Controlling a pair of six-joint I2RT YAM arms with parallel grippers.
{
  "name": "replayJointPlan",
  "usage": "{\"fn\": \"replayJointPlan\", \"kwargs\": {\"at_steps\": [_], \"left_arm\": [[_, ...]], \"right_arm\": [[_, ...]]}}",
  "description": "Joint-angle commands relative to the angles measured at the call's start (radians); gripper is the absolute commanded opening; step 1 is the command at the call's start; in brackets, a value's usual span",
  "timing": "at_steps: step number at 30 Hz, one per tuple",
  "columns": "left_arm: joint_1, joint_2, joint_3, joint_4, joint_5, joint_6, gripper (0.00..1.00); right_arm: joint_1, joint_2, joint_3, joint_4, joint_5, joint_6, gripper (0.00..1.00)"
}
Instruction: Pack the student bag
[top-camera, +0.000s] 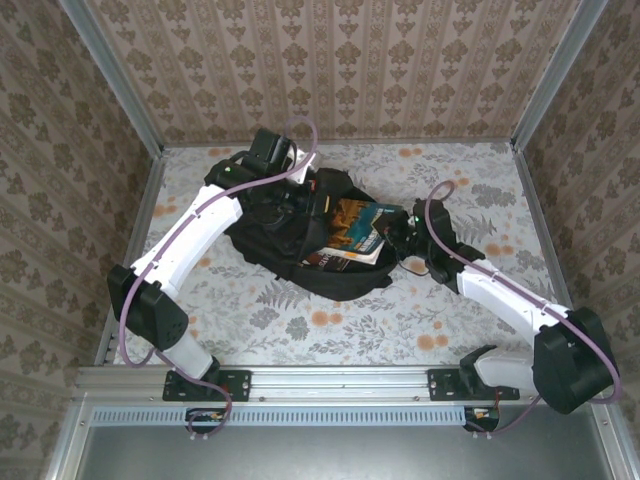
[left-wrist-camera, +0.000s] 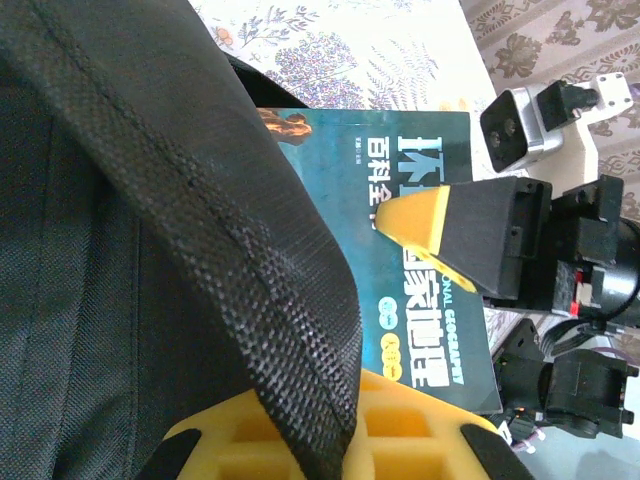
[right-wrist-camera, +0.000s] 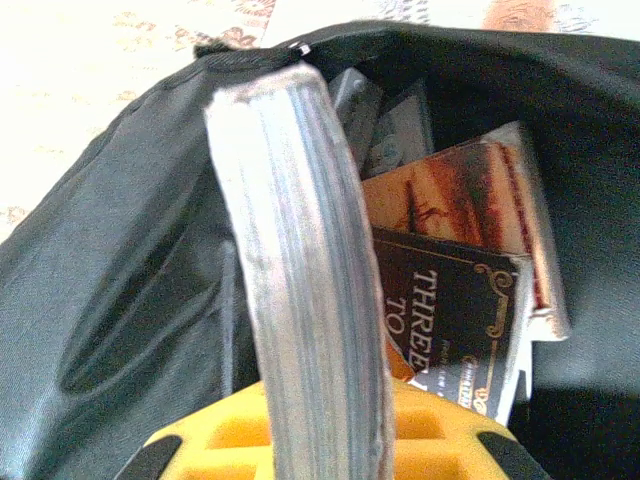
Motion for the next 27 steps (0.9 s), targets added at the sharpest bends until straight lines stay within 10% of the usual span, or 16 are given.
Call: {"fn": "replayJointPlan", "kwargs": {"at_steps": [1,23,27], "left_arm": [[0.002,-0.036,0.036,0.046,0.042,0.011,0.0],[0.01,-0.029,0.042,0.103,0.08,-0.037,0.0],[0.017,-0.032,0.036,0.111,0.074,-0.04,0.0]], "right_arm": [[0.038,0.005,0.036,0.112,0.061,-0.056,0.0],[0.203,0.474,0.285,0.337,0.227,0.027,0.0],[0.233,0.565,0.368,0.302,0.236,0.039,0.22]]}}
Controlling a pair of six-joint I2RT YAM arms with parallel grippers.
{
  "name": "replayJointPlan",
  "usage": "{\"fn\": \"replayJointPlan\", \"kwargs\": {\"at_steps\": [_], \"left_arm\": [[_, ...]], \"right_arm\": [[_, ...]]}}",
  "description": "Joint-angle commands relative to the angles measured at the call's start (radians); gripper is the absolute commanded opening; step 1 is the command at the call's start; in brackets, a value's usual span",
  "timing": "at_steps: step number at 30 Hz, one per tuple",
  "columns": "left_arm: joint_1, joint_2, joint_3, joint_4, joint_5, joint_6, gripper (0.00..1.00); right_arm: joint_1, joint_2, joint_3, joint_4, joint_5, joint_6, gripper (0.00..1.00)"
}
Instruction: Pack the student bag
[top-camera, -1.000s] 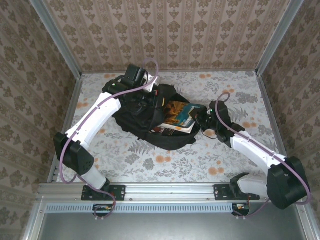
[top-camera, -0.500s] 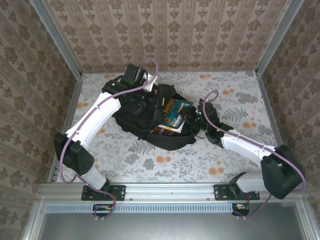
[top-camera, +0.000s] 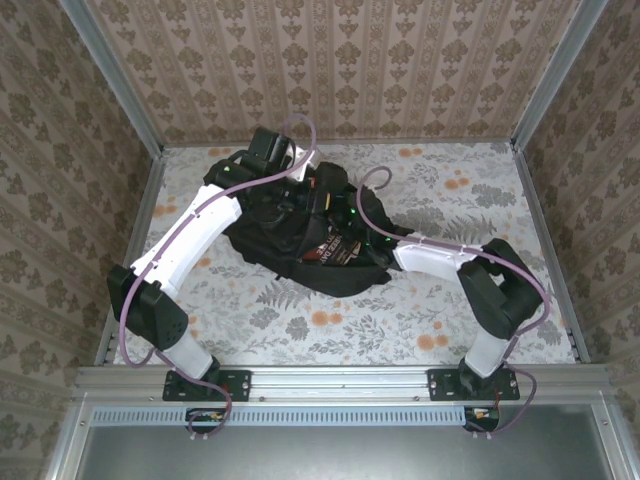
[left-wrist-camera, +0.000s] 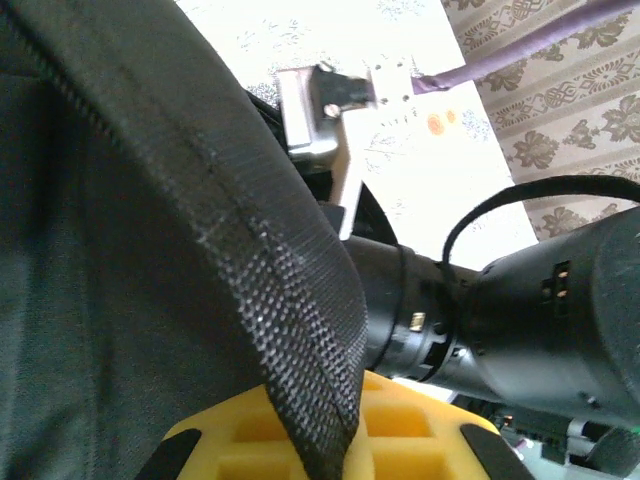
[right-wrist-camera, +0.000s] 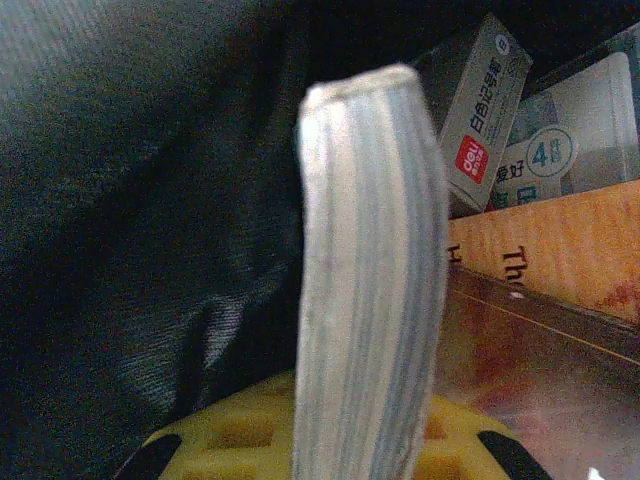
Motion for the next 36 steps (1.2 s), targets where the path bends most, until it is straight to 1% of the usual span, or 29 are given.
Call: {"fn": "replayJointPlan", "kwargs": {"at_steps": [1,2,3,4,6,8,11,13,14,17,21,25,28,31,33,36], "left_arm": [[0.01,-0.033,0.03,0.087,0.053,-0.017,0.0],[0.016,-0.033,0.025,0.089,0.05,-0.023,0.0],[0.021,-0.033,0.022,0.092,0.05,-0.028,0.0],[0.026,-0.033,0.019,0.096,0.054,-0.031,0.0],[0.029,-0.035,0.019,0.097,0.051,-0.027,0.0],[0.03,-0.04,0.019,0.09,0.035,-0.015,0.0],[0.034,-0.047,0.015,0.079,0.005,0.004,0.0],[0.036,-0.052,0.01,0.077,-0.001,0.01,0.0],[0.037,-0.054,0.007,0.076,-0.002,0.011,0.0],[0.037,-0.057,0.0,0.078,-0.006,0.012,0.0],[0.035,-0.057,-0.013,0.078,0.001,0.015,0.0],[0.03,-0.056,-0.022,0.069,0.001,0.02,0.0],[0.026,-0.052,-0.026,0.067,0.003,0.023,0.0],[0.013,-0.044,-0.028,0.054,0.002,0.03,0.0],[0.004,-0.044,-0.034,0.053,-0.006,0.033,0.0],[-0.009,-0.045,-0.041,0.048,-0.016,0.037,0.0]], "right_arm": [[0.028,0.064,0.063,0.029,0.024,0.027,0.31],[0.03,0.077,0.054,0.055,0.02,0.04,0.39],[0.03,0.082,0.044,0.076,0.019,0.046,0.45],[0.031,0.078,0.031,0.086,0.02,0.04,0.51],[0.03,0.045,0.021,0.05,0.028,-0.024,0.59],[0.031,-0.018,0.025,-0.05,0.051,-0.133,0.65],[0.03,-0.119,0.028,-0.239,0.117,-0.256,0.72],[0.028,-0.175,0.034,-0.367,0.157,-0.325,0.73],[0.026,-0.206,0.024,-0.403,0.173,-0.361,0.73],[0.009,-0.292,-0.013,-0.47,0.189,-0.434,0.76],[-0.022,-0.374,-0.013,-0.607,0.175,-0.541,0.77],[-0.058,-0.456,-0.037,-0.713,0.23,-0.612,0.77],[-0.125,-0.484,-0.08,-0.737,0.185,-0.617,0.78],[-0.189,-0.481,-0.117,-0.738,0.101,-0.595,0.78],[-0.21,-0.457,-0.12,-0.734,0.031,-0.594,0.78],[-0.212,-0.398,-0.1,-0.735,-0.067,-0.612,0.78]]}}
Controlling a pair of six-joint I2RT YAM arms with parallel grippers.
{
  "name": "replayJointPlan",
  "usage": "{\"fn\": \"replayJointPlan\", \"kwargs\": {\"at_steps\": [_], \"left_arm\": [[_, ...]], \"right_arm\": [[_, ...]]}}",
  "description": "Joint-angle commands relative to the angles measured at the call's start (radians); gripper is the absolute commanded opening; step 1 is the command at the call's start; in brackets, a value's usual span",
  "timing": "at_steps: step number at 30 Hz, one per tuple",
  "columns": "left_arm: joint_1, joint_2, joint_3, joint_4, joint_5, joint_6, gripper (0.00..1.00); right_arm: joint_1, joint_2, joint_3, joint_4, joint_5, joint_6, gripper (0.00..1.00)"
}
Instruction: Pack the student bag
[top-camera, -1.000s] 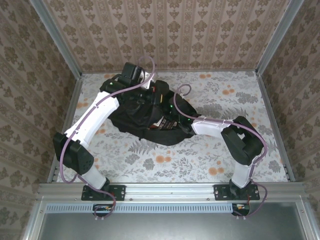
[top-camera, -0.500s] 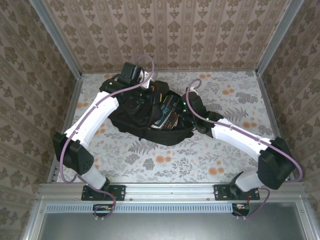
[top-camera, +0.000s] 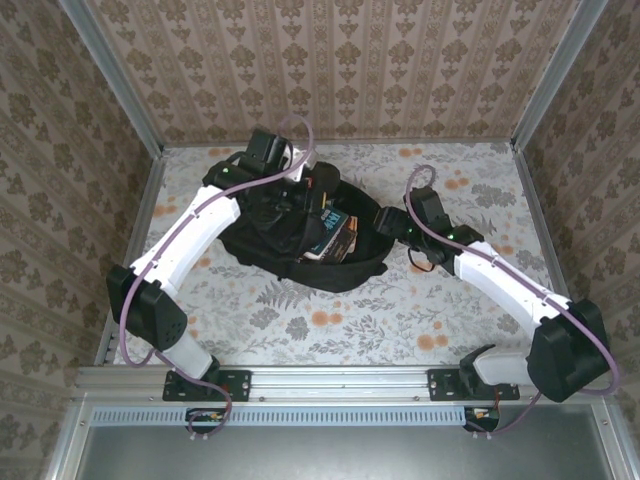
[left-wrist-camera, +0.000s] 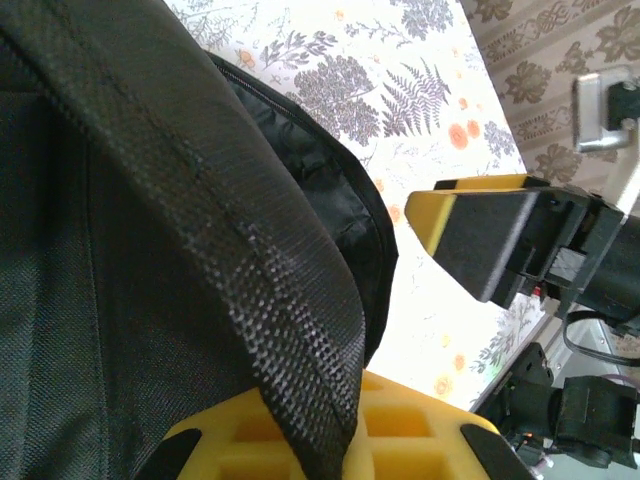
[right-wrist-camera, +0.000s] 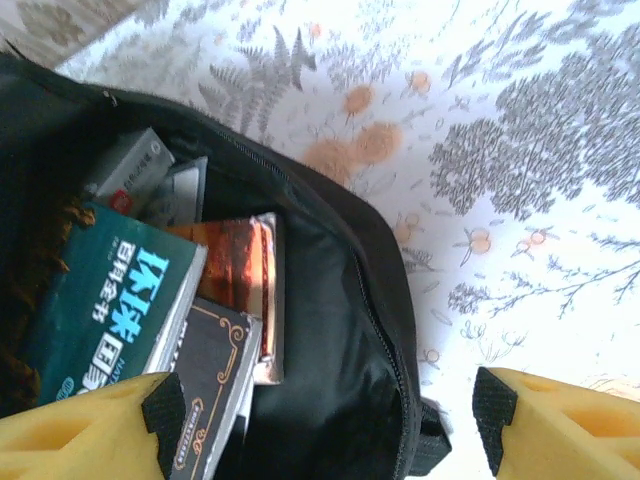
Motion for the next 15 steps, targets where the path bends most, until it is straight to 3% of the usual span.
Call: {"fn": "replayJointPlan", "kwargs": {"at_steps": [1,5,15], "left_arm": [[-0.022,-0.039,-0.005,0.02,0.016,0.033,0.0],[-0.045,-0.036,0.0,-0.003,0.002,0.051,0.02],[-0.076,-0.048,-0.002,-0.045,-0.038,0.089,0.03]], "right_arm": [[0.004,0.063,0.013,-0.032,-0.153,-0.034,0.78],[0.006,0.11,-0.015,0.006,-0.213,-0.003,0.75],[0.064,0.084,-0.101,0.094,-0.28,0.047,0.41]]}}
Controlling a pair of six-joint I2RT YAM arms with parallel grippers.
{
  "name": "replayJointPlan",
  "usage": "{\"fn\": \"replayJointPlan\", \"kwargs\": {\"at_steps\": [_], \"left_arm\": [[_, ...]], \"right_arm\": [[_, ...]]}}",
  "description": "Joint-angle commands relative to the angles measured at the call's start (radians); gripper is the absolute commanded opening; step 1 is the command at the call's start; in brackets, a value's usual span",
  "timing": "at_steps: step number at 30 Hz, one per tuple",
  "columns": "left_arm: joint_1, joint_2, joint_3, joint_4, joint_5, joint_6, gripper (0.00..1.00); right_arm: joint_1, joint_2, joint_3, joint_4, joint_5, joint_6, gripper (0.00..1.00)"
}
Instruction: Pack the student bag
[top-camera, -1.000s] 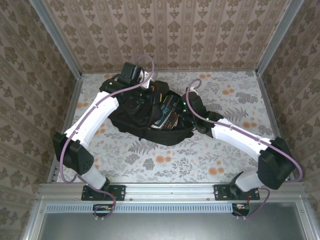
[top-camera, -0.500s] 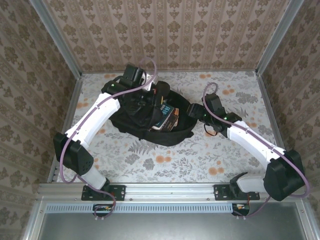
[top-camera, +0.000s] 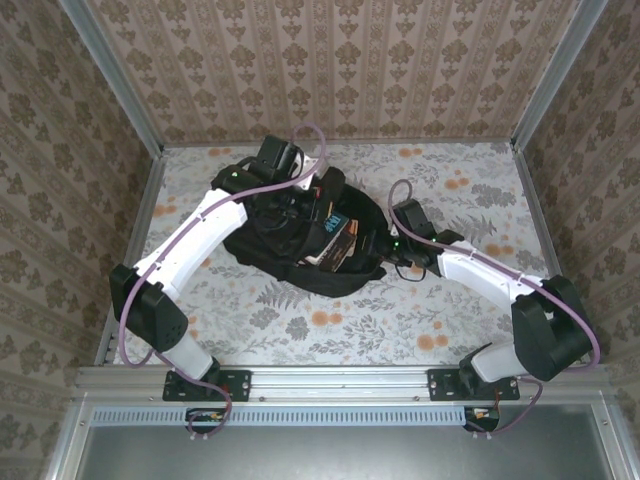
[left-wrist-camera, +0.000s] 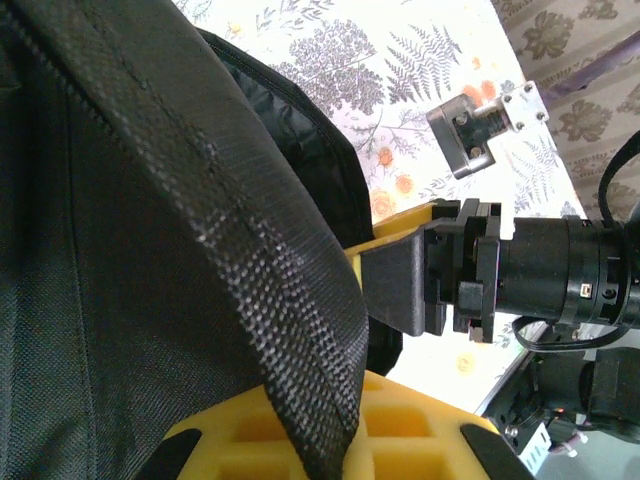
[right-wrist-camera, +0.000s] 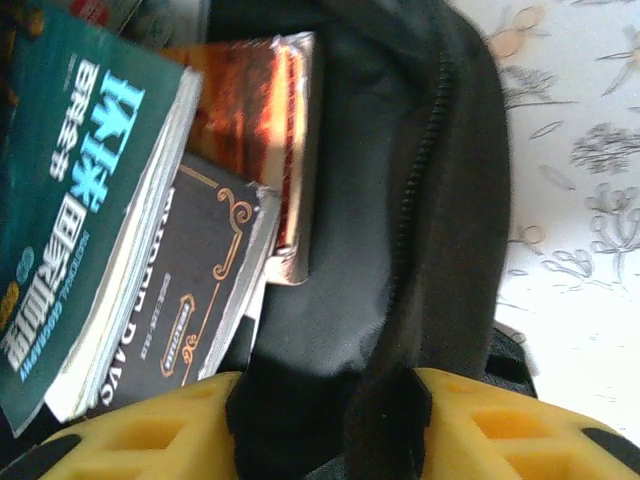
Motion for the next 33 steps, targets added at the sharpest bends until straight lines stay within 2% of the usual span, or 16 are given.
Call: {"fn": "replayJointPlan", "kwargs": {"at_steps": [1,3,6,8,9,11,13,15,17,20,25,31,33], "left_arm": [[-0.02,-0.05,0.003,-0.023,0.01,0.049,0.03],[-0.03,-0.051,0.009,-0.054,-0.005,0.077,0.04],[-0.061,-0.053,0.012,-0.108,-0.025,0.123,0.06],[-0.099,-0.05,0.007,-0.138,-0.042,0.157,0.09],[-0.122,-0.044,0.004,-0.149,-0.044,0.169,0.13],[-0.168,-0.027,-0.012,-0.166,-0.031,0.184,0.24],[-0.198,-0.014,-0.027,-0.172,-0.029,0.183,0.36],[-0.211,-0.023,-0.045,-0.155,-0.034,0.17,0.5],[-0.199,-0.066,-0.076,-0.116,-0.056,0.148,0.58],[-0.131,-0.163,-0.14,-0.041,-0.054,0.088,0.67],[0.023,-0.355,-0.342,0.065,-0.122,-0.074,0.74],[0.216,-0.553,-0.584,0.099,-0.09,-0.27,0.7],[0.269,-0.62,-0.659,0.12,-0.073,-0.313,0.77]], "right_arm": [[0.019,-0.021,-0.039,0.042,-0.065,0.039,0.36],[0.026,-0.066,-0.059,0.06,-0.084,0.069,0.29],[0.059,-0.1,-0.082,0.068,-0.076,0.089,0.28],[0.069,-0.134,-0.089,0.021,-0.037,0.088,0.31],[0.068,-0.155,-0.09,-0.01,0.0,0.084,0.37],[0.062,-0.225,-0.086,-0.12,0.144,0.084,0.5],[0.037,-0.297,-0.085,-0.196,0.261,0.094,0.56],[0.003,-0.363,-0.097,-0.217,0.309,0.086,0.6],[-0.022,-0.406,-0.092,-0.234,0.332,0.072,0.62],[-0.031,-0.418,-0.051,-0.242,0.301,-0.008,0.61],[0.005,-0.358,0.025,-0.213,0.04,-0.155,0.53],[0.202,-0.227,0.126,-0.21,-0.136,-0.245,0.46],[0.277,-0.171,0.18,-0.23,-0.138,-0.27,0.45]]}}
